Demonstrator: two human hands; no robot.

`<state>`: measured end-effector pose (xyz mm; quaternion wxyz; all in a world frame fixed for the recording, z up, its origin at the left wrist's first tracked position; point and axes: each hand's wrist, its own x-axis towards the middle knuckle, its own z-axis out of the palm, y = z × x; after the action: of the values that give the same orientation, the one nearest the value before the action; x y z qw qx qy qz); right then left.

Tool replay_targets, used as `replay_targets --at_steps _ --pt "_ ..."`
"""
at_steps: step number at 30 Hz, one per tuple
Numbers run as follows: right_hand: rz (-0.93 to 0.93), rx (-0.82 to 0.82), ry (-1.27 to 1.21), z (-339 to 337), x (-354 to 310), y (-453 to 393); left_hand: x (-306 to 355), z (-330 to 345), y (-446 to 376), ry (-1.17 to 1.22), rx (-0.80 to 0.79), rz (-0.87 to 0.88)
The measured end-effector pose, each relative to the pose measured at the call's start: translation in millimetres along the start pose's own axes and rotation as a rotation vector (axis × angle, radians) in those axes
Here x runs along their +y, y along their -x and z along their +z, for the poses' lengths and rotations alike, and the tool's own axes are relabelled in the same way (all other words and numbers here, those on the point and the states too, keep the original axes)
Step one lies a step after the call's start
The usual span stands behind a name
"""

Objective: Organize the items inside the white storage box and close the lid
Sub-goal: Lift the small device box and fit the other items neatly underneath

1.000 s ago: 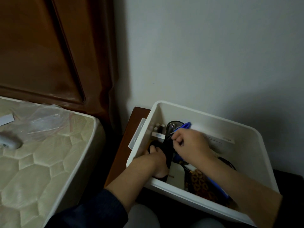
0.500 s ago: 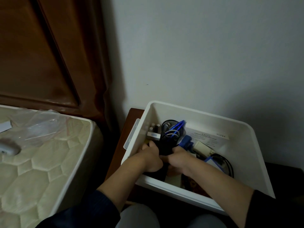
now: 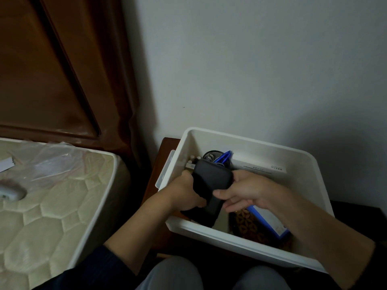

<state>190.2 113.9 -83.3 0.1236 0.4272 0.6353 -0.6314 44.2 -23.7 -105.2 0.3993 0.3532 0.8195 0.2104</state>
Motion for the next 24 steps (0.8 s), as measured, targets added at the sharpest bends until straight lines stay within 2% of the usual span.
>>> replay_targets --at_steps 2,5,7,9,12,14,18,24 --pt "-0.058 -0.001 -0.039 -6.4 -5.5 9.6 -4.5 -0.2 0.7 0.181 -0.01 0.113" --pt "-0.201 0.096 -0.102 -11.8 -11.2 15.4 -8.3 -2.7 6.4 0.486 0.046 0.228" --pt "-0.28 0.128 -0.222 -13.5 -13.6 15.9 -4.7 -1.8 12.9 0.668 0.162 0.27" --pt "-0.327 0.152 -0.241 -11.7 -12.8 12.1 -0.1 0.8 18.7 0.785 0.392 0.32" --pt "-0.325 0.229 0.277 -3.6 0.6 -4.0 2.8 2.0 28.5 0.809 0.678 0.432" --pt "-0.291 0.139 0.557 7.7 14.5 -18.4 -0.1 1.4 31.4 0.768 0.736 0.434" --pt "-0.281 0.043 0.843 31.8 23.2 -42.0 -3.0 1.7 31.9 0.777 0.675 0.406" --pt "-0.196 0.006 1.178 52.9 29.9 -62.1 -5.3 -3.3 30.1 0.967 0.593 0.355"
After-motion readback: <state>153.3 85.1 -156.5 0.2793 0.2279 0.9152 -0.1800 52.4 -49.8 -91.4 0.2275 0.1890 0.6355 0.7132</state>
